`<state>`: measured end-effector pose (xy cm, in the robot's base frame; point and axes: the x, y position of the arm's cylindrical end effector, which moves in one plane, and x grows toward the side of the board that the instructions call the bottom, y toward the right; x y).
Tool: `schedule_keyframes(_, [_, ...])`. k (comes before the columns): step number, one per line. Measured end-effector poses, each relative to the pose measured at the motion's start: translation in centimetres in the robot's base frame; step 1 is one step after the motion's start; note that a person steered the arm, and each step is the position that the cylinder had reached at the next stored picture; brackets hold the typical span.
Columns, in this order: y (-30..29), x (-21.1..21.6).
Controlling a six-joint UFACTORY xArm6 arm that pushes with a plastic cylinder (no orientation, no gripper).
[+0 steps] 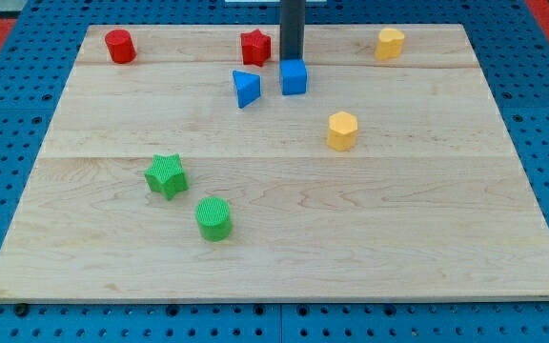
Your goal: Push the green circle to the bottom left of green star
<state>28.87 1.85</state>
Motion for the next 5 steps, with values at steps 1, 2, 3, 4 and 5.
schedule_keyframes(1, [0.2,1.9])
schedule_keyframes(2, [6.3,5.0])
schedule_keyframes(3, [7.7,11.4])
schedule_keyframes(4, [10.5,16.8])
schedule_keyframes(5, [10.3,22.8])
